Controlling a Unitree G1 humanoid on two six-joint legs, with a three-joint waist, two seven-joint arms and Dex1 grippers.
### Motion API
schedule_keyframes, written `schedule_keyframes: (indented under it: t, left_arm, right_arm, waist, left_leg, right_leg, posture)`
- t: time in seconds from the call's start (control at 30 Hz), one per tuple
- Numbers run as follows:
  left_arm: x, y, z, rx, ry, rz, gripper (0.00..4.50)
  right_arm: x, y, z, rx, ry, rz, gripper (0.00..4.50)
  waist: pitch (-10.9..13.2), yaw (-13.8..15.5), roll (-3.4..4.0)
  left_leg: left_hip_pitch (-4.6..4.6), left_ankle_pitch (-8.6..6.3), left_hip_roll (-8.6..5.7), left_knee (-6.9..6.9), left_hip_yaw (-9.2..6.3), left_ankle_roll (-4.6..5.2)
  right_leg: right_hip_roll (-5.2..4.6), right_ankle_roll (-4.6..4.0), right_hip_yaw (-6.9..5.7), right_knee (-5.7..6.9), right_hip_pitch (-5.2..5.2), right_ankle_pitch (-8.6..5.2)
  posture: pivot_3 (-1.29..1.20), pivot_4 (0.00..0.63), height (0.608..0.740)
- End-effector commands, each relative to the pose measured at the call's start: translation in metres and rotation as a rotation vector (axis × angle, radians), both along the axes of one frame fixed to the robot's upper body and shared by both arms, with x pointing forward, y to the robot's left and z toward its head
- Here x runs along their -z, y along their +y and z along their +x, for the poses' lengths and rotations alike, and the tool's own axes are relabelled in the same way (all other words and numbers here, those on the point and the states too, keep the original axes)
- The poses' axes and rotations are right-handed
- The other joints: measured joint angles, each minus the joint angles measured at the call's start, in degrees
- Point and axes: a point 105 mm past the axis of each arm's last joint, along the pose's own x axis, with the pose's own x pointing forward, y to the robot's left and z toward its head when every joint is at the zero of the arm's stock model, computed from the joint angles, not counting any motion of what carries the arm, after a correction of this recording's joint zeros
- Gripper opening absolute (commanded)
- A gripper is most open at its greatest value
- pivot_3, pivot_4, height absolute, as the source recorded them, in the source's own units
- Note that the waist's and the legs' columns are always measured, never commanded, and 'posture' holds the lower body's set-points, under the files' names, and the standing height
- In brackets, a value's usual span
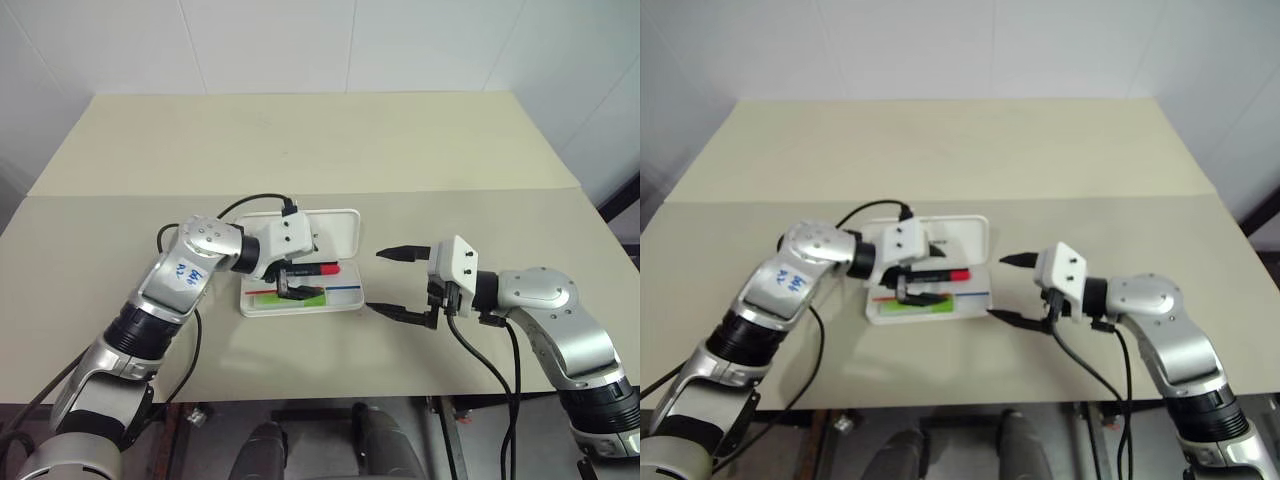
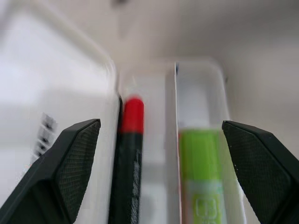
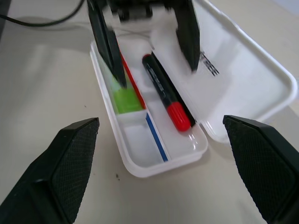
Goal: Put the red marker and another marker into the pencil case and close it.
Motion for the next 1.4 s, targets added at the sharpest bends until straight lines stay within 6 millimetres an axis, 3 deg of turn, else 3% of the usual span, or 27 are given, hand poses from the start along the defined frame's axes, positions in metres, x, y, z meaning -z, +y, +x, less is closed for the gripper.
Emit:
schedule_keyframes:
  t: [0.03,0.17,0.47,0.67,1.03,1.4]
  left_arm:
    - [-0.012,0.008,-0.004,0.03,-0.056,-0.066,4.48]
    - [-0.023,0.015,-0.018,0.114,-0.055,-0.183,4.48]
    - [-0.008,0.053,-0.035,0.103,0.044,-0.194,4.48]
    - [-0.006,0.079,-0.035,0.045,0.044,-0.185,4.48]
    - [-0.025,0.11,-0.05,0.048,-0.005,-0.301,4.48]
    - [-0.028,0.123,-0.053,0.028,-0.012,-0.33,4.5]
  right_arm:
    - [-0.009,-0.017,0.01,0.025,-0.044,-0.054,4.5]
    - [-0.006,-0.041,0.033,0.067,-0.007,-0.132,4.5]
    - [0.0,-0.086,0.077,0.168,0.137,-0.204,4.5]
    - [0.014,-0.092,0.095,0.21,0.222,-0.226,4.5]
    - [0.037,-0.087,0.104,0.242,0.3,-0.249,4.5]
    - [0.035,-0.088,0.107,0.273,0.261,-0.198,1.0]
  waist:
    - [0.01,0.01,0.01]
    - [0.03,-0.06,0.04]
    - [0.08,-0.23,0.13]
    - [0.1,-0.42,0.16]
    - [0.14,-1.47,0.23]
    - [0.14,-1.77,0.23]
  left_leg:
    - [0.01,0.0,0.0,0.0,0.02,0.0]
    - [0.04,0.0,0.01,0.0,0.04,0.0]
    - [0.04,0.01,0.02,-0.03,0.09,-0.01]
    - [0.06,0.01,0.02,-0.08,0.1,-0.02]
    - [0.09,0.01,0.02,-0.15,0.09,-0.03]
    - [0.53,0.04,0.02,-0.13,0.14,-0.07]
  right_leg:
    - [0.0,0.0,0.01,0.0,0.0,0.0]
    - [0.01,-0.01,0.02,0.02,0.01,0.0]
    - [-0.01,-0.03,0.04,-0.02,0.01,0.0]
    - [-0.01,-0.02,0.03,-0.02,0.0,0.0]
    - [-0.01,-0.02,0.03,0.04,-0.02,0.01]
    - [0.01,-0.07,0.12,0.27,0.26,0.0]
  posture:
    - [0.0,0.15,0.74]
    - [0.0,0.15,0.74]
    - [0.0,0.15,0.74]
    - [0.0,0.15,0.74]
    - [0.0,0.15,0.74]
    - [0.0,0.15,0.74]
